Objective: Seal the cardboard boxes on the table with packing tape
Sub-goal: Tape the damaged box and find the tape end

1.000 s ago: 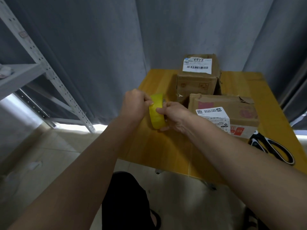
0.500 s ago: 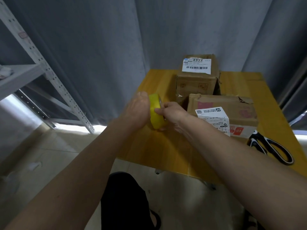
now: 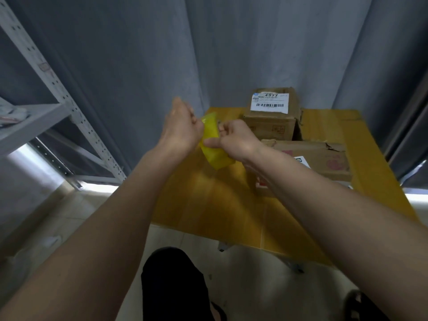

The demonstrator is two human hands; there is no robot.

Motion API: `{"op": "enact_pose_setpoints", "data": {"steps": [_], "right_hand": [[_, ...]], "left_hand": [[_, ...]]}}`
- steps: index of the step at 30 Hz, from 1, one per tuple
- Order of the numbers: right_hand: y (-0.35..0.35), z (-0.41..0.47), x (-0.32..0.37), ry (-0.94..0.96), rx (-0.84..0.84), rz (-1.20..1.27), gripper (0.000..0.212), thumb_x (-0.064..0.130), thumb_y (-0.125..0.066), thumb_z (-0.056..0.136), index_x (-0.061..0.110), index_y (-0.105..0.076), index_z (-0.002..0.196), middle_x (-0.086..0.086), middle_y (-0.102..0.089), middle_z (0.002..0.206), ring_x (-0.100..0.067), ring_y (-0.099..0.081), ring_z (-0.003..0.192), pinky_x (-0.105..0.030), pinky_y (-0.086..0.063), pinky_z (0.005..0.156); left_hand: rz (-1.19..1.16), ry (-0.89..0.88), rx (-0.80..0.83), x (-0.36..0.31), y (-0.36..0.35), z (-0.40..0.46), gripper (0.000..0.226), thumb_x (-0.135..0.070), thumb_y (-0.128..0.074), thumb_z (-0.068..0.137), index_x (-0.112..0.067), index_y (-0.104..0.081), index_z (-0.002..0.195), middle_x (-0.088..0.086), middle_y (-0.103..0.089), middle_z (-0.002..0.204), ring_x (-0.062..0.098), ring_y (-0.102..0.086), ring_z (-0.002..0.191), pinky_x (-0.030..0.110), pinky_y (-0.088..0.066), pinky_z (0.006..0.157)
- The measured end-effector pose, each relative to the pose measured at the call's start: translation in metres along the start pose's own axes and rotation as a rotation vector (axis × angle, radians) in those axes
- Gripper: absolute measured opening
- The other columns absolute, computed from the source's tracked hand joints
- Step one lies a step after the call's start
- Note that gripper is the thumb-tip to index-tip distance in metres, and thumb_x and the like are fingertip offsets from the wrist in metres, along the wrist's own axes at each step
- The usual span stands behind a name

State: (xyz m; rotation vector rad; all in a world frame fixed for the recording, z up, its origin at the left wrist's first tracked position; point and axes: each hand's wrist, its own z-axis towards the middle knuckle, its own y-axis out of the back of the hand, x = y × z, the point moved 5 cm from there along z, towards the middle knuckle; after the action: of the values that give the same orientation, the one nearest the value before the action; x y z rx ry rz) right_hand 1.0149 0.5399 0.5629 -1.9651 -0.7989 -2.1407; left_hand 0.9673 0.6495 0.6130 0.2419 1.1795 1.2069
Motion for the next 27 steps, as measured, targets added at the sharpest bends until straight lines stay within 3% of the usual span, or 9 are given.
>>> {"op": "enact_pose_setpoints", "data": {"steps": [3,5,7,9,11,13,17,24,27], "right_hand": [[0.024,0.000,0.026,0.092,-0.065,-0.140,0.025,0.014,-0.078,0.077,0.004,-0.056,0.081,-0.017,-0.057,0.078,-0.025,-0.055,0.073,-0.045,-0.048,0.071],[0.043,-0.002,0.041,0.150,-0.100,-0.278,0.022,0.017,-0.075,0.079,0.002,-0.061,0.087,-0.016,-0.064,0.084,-0.028,-0.060,0.081,-0.042,-0.050,0.071],[0.060,-0.005,0.050,0.179,-0.105,-0.404,0.015,0.019,-0.071,0.081,0.015,-0.057,0.077,-0.001,-0.054,0.070,-0.022,-0.054,0.076,-0.031,-0.041,0.061],[0.074,-0.008,0.053,0.181,-0.114,-0.519,0.018,0.018,-0.067,0.081,0.017,-0.052,0.070,0.003,-0.048,0.067,-0.022,-0.052,0.077,-0.030,-0.038,0.064],[0.084,-0.011,0.049,0.171,-0.115,-0.622,0.008,0.019,-0.065,0.081,0.013,-0.061,0.082,-0.003,-0.058,0.079,-0.025,-0.057,0.085,-0.034,-0.045,0.073],[0.090,-0.014,0.042,0.152,-0.085,-0.680,0.020,0.023,-0.066,0.083,0.007,-0.064,0.094,-0.007,-0.062,0.087,-0.027,-0.058,0.086,-0.036,-0.048,0.076],[0.099,-0.017,0.027,0.130,-0.018,-0.674,0.029,0.026,-0.068,0.088,0.011,-0.050,0.070,0.001,-0.044,0.065,-0.016,-0.043,0.063,-0.029,-0.031,0.052],[0.118,-0.021,0.015,0.105,0.020,-0.595,0.030,0.031,-0.065,0.089,0.012,-0.053,0.069,0.000,-0.051,0.069,-0.010,-0.046,0.061,-0.025,-0.035,0.052],[0.121,-0.027,0.005,0.081,0.080,-0.373,0.023,0.028,-0.065,0.091,0.006,-0.067,0.099,-0.009,-0.069,0.096,-0.017,-0.062,0.083,-0.032,-0.051,0.076]], "left_hand": [[-0.195,0.086,0.016,-0.016,0.002,0.013,0.014,-0.002,-0.050,0.092,-0.003,-0.060,0.102,0.021,-0.065,0.096,0.032,-0.064,0.089,0.037,-0.051,0.087],[-0.398,0.145,0.076,-0.026,-0.004,0.018,0.015,0.000,-0.054,0.093,0.003,-0.065,0.102,0.014,-0.064,0.082,0.024,-0.062,0.069,0.036,-0.054,0.082],[-0.579,0.190,0.103,-0.035,-0.012,0.017,0.010,-0.001,-0.060,0.092,0.003,-0.066,0.099,0.005,-0.058,0.070,0.011,-0.055,0.056,0.027,-0.054,0.069],[-0.720,0.274,0.100,-0.039,-0.022,0.014,0.007,-0.002,-0.062,0.091,-0.002,-0.065,0.084,0.001,-0.054,0.061,0.003,-0.053,0.044,0.018,-0.053,0.056],[-0.788,0.377,0.094,-0.040,-0.035,0.011,0.021,-0.003,-0.062,0.092,-0.008,-0.061,0.071,-0.001,-0.053,0.053,0.002,-0.051,0.039,0.016,-0.051,0.048],[-0.610,0.327,0.115,-0.045,-0.047,0.010,0.023,-0.007,-0.058,0.095,-0.008,-0.063,0.072,0.004,-0.063,0.065,0.013,-0.060,0.056,0.025,-0.055,0.058],[-0.164,0.155,0.058,-0.062,-0.062,0.004,0.019,-0.008,-0.045,0.096,-0.011,-0.064,0.093,0.015,-0.066,0.112,0.032,-0.059,0.107,0.034,-0.044,0.088],[-0.077,0.037,-0.110,-0.076,-0.079,-0.011,0.011,-0.006,-0.040,0.097,-0.015,-0.046,0.098,0.006,-0.052,0.105,0.026,-0.051,0.103,0.019,-0.020,0.071],[-0.175,0.107,-0.131,-0.074,-0.075,-0.007,0.009,-0.006,-0.040,0.097,-0.011,-0.047,0.101,0.004,-0.053,0.098,0.029,-0.055,0.098,0.022,-0.026,0.067]]}}
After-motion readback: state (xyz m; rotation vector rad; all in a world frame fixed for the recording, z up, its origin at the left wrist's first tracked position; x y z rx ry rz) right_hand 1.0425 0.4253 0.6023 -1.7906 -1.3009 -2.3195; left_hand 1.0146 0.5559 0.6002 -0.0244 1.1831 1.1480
